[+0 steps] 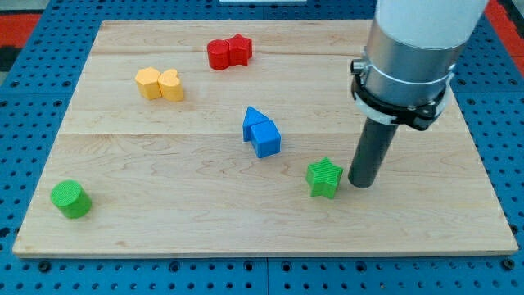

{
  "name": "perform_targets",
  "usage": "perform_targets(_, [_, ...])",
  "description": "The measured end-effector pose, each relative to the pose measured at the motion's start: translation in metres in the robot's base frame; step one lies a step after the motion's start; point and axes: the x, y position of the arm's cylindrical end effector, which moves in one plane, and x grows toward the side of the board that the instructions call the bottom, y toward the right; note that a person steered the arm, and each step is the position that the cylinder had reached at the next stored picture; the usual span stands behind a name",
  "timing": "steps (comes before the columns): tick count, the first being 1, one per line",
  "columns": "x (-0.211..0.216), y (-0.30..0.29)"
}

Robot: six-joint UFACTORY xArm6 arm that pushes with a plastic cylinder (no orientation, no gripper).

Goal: Slide the green star towards the blue cube

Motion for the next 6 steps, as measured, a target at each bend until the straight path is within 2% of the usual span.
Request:
perform_targets(3, [-0.005,-0.038])
perform_targets(5, [-0.034,-0.051])
perform_targets(6, [-0.034,-0.059])
